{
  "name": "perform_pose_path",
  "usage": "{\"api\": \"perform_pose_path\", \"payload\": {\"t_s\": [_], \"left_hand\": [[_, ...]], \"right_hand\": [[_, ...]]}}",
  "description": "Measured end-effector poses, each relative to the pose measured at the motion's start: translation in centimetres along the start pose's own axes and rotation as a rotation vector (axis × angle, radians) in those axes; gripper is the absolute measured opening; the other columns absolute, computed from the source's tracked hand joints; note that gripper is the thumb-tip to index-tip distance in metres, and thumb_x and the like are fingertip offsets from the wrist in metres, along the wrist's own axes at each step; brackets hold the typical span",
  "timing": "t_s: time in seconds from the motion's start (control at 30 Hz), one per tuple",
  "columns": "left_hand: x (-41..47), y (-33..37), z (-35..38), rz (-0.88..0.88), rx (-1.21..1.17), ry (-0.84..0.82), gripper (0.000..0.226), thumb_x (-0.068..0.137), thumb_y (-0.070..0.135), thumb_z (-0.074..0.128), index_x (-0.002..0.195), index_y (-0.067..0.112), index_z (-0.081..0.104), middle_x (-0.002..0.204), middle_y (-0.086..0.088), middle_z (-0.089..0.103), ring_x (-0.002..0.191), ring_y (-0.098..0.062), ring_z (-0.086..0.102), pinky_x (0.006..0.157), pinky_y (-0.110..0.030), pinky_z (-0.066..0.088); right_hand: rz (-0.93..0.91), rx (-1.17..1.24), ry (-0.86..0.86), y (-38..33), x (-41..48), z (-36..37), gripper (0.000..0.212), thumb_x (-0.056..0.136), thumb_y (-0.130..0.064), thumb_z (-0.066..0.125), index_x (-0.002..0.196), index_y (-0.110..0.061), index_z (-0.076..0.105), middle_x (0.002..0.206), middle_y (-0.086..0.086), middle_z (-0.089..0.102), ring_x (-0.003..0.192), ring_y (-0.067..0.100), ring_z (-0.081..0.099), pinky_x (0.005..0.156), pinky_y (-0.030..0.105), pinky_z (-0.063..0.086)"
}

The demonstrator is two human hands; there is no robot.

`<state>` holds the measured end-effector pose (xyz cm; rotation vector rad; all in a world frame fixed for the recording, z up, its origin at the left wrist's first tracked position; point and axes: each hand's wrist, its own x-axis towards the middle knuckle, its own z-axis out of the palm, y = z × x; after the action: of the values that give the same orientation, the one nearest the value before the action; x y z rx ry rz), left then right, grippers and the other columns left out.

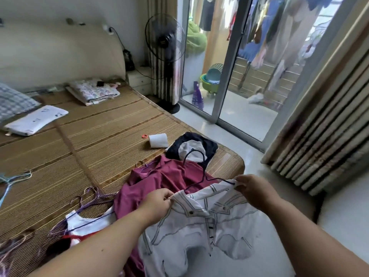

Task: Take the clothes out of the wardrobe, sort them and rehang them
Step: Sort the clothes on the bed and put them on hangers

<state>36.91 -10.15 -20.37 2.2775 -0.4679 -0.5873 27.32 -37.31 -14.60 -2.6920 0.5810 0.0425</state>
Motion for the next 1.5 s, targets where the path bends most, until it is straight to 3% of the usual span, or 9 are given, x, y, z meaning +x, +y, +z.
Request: {"api": "perform_pose_path", "payload": {"t_s": [0.13, 0.4, 0.53, 0.67, 0.83, 1.03, 1.17, 1.27, 1.5], "left_hand": [[6.4, -2.7, -1.3, -0.083, -0.017, 0.048, 0.009, 0.09, 0.025, 0.058, 0.089, 0.032, 0.063, 0.092, 0.009, 0.065, 0.089, -0.011, 0.058, 0.068, -0.023, 0.04], [17.8, -8.3, -4.2, -0.291, 0.032, 0.182, 0.015, 0.093, 0.025, 0.05, 0.094, 0.029, 0.064, 0.101, 0.003, 0.069, 0.091, -0.019, 0.06, 0.065, -0.026, 0.037], [22.1, -11.3, -5.3, -0.402, 0.035, 0.257, 0.018, 0.092, 0.023, 0.051, 0.101, 0.028, 0.065, 0.103, -0.002, 0.07, 0.099, -0.027, 0.061, 0.081, -0.034, 0.048], [26.8, -15.1, -5.7, -0.493, 0.019, 0.255, 0.018, 0.091, 0.019, 0.049, 0.096, 0.026, 0.064, 0.094, -0.003, 0.07, 0.09, -0.027, 0.062, 0.077, -0.034, 0.049], [32.1, -20.5, -4.8, -0.653, 0.006, 0.212, 0.015, 0.088, 0.019, 0.049, 0.08, 0.026, 0.059, 0.088, 0.001, 0.068, 0.086, -0.024, 0.061, 0.075, -0.032, 0.049], [36.8, -25.4, -2.5, -0.745, 0.016, 0.16, 0.013, 0.089, 0.022, 0.051, 0.089, 0.022, 0.064, 0.091, -0.002, 0.069, 0.087, -0.024, 0.062, 0.068, -0.029, 0.041], [37.8, -26.5, -0.8, -0.76, 0.03, 0.245, 0.026, 0.086, 0.023, 0.055, 0.111, 0.025, 0.063, 0.105, -0.004, 0.066, 0.1, -0.026, 0.06, 0.079, -0.031, 0.045], [36.8, -25.8, -0.4, -0.756, 0.029, 0.309, 0.048, 0.086, 0.027, 0.059, 0.133, 0.028, 0.05, 0.124, -0.004, 0.057, 0.11, -0.023, 0.057, 0.092, -0.032, 0.046], [29.9, -21.1, -4.2, -0.712, -0.005, 0.404, 0.053, 0.089, 0.028, 0.055, 0.14, 0.027, 0.043, 0.143, 0.004, 0.041, 0.127, -0.014, 0.045, 0.104, -0.022, 0.034]], "right_hand": [[-0.064, -0.02, -0.062, -1.2, 8.4, 2.8, 0.019, 0.088, -0.022, 0.063, 0.106, -0.027, 0.069, 0.095, -0.002, 0.067, 0.076, 0.011, 0.051, 0.06, 0.017, 0.035], [-0.235, -0.106, -0.15, -6.3, 24.4, 8.7, 0.017, 0.09, -0.025, 0.059, 0.105, -0.025, 0.066, 0.096, -0.004, 0.066, 0.087, 0.018, 0.062, 0.075, 0.03, 0.052], [-0.312, -0.144, -0.211, -8.7, 31.5, 11.7, 0.007, 0.089, -0.027, 0.059, 0.092, -0.024, 0.064, 0.087, -0.003, 0.061, 0.086, 0.024, 0.061, 0.064, 0.029, 0.046], [-0.371, -0.173, -0.241, -10.4, 38.6, 17.0, 0.01, 0.087, -0.029, 0.059, 0.079, -0.023, 0.056, 0.076, -0.002, 0.055, 0.079, 0.025, 0.058, 0.048, 0.026, 0.03], [-0.445, -0.202, -0.422, -10.4, 45.9, 26.2, 0.004, 0.085, -0.027, 0.055, 0.082, -0.025, 0.054, 0.083, 0.003, 0.054, 0.083, 0.029, 0.059, 0.068, 0.033, 0.049], [-0.411, -0.277, -0.568, -9.4, 50.4, 34.5, 0.025, 0.088, -0.03, 0.048, 0.111, -0.027, 0.059, 0.094, 0.004, 0.058, 0.092, 0.027, 0.059, 0.073, 0.03, 0.048], [-0.401, -0.287, -0.584, -9.2, 51.6, 37.0, 0.057, 0.091, -0.032, 0.053, 0.142, -0.032, 0.027, 0.127, 0.007, 0.05, 0.108, 0.028, 0.054, 0.083, 0.035, 0.05], [-0.461, -0.339, -0.567, -9.7, 50.6, 36.9, 0.074, 0.088, -0.038, 0.057, 0.148, -0.03, 0.014, 0.145, 0.006, 0.036, 0.122, 0.027, 0.047, 0.09, 0.036, 0.047], [-0.757, -0.322, -0.649, -17.3, 44.1, 31.8, 0.069, 0.089, -0.04, 0.055, 0.147, -0.032, 0.019, 0.153, 0.001, 0.021, 0.136, 0.024, 0.031, 0.104, 0.035, 0.034]]}}
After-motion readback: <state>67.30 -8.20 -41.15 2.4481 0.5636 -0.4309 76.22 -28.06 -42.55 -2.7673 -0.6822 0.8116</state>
